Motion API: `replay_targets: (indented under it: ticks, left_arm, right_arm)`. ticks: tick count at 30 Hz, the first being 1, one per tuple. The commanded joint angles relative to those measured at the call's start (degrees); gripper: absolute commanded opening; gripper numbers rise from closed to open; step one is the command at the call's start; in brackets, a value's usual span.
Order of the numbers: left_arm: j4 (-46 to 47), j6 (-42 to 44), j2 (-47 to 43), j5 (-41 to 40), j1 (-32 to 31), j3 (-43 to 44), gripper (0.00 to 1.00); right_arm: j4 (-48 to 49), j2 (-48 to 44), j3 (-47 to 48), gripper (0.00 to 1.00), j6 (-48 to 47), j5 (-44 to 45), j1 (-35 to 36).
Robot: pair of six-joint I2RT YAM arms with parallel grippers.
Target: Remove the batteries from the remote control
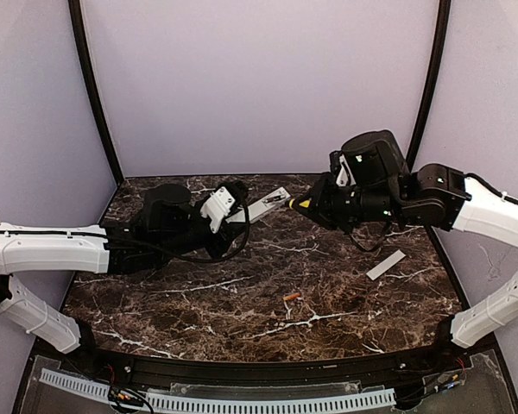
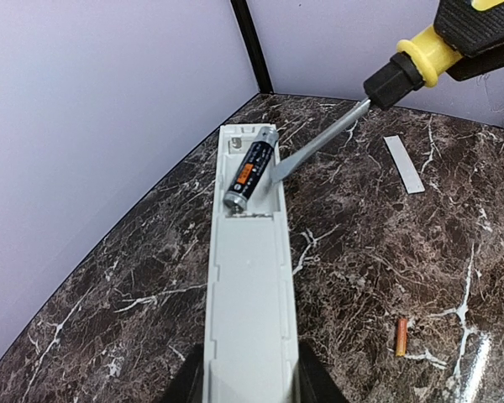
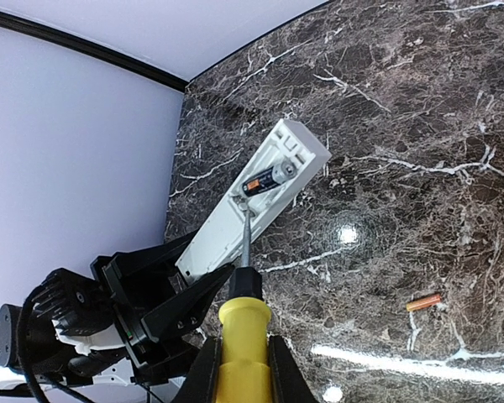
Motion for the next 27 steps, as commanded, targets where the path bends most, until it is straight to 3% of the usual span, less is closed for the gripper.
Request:
replay_targets:
  ticks: [1, 27]
  left_arm:
    - [1.1, 0.8, -2.2, 1.3, -0.7, -0.6, 0.00]
    - [0.4, 2.1, -2.2, 2.1, -2.5, -0.6, 0.00]
  right_arm:
    - [2.2, -1.6, -1.4, 0.00, 0.7, 2.0, -0.8]
    - [0.6, -3.4, -5.3, 0.00, 3.3, 3.0, -1.7]
